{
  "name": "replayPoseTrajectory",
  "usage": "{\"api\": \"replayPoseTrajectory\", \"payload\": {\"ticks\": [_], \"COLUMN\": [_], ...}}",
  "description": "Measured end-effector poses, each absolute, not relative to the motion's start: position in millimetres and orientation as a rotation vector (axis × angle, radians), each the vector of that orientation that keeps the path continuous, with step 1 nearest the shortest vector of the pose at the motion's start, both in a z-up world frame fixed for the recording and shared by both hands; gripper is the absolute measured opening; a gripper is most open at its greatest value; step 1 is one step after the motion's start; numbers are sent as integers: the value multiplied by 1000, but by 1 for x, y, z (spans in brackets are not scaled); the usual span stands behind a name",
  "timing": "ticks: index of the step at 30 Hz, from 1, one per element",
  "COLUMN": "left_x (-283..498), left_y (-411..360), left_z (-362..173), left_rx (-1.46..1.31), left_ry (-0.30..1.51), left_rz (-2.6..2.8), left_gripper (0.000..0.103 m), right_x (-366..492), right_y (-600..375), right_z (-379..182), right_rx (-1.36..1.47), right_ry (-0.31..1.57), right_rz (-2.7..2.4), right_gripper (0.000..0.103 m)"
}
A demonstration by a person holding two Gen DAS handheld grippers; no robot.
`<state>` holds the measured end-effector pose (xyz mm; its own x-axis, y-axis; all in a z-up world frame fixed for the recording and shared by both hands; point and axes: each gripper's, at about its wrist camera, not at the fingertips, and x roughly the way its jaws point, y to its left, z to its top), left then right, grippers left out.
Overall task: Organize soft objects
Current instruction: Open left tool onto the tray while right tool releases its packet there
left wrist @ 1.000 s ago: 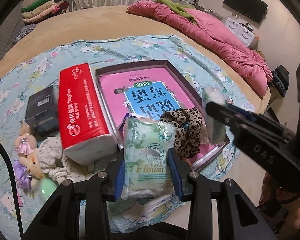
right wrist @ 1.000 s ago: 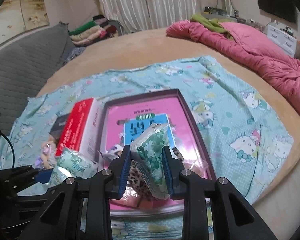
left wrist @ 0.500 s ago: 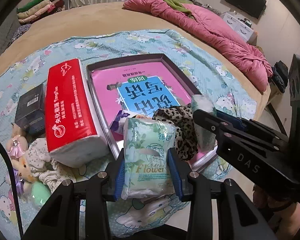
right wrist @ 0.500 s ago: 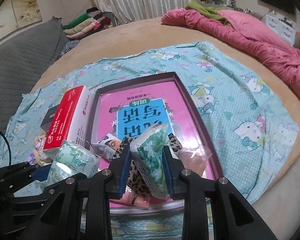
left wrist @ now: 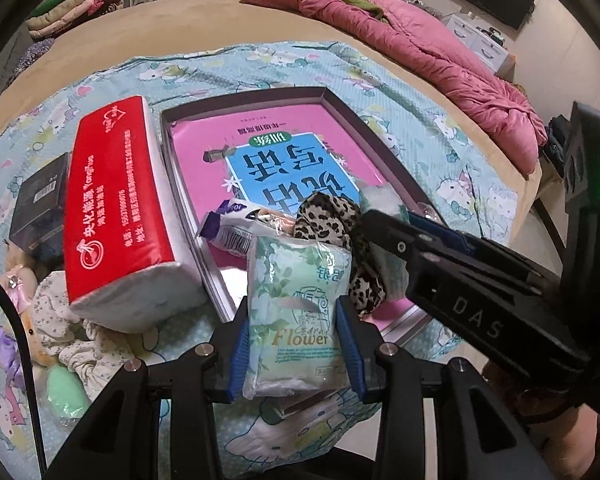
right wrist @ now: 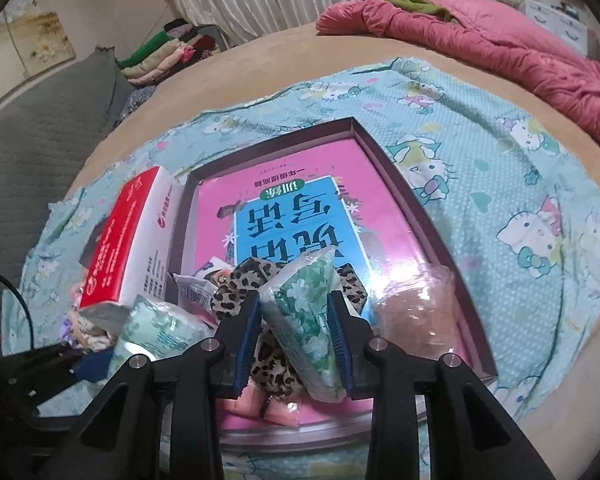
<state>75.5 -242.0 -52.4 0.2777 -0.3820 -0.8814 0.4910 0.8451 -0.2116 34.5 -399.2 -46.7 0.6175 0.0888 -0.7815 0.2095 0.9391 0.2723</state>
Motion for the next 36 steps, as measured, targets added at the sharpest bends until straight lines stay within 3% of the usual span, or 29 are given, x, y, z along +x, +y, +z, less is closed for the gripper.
{"api": "replayPoseTrajectory", "payload": {"ticks": [13,21,32,36], "left_x": [82,81,77,74], "left_y": [-243,-240,-235,-231], "left_z": [-63,-58,-47,-40], "left_rx": [113,102,96,82], "left_ry": [1177,1159,1140,1126], "left_rz": [-575,-573,-570,-574], "left_gripper": [44,56,62,72], "right_x": [38,36,32,31], "right_y": [-396,-401,-402,-403], "right_z": [-43,-36,-31,-29], "right_rx": [347,347,332,328], "right_ry": [901,884,885,884], "right_rz": [-64,-90,-115,-127], "right_gripper": [57,58,59,59]}}
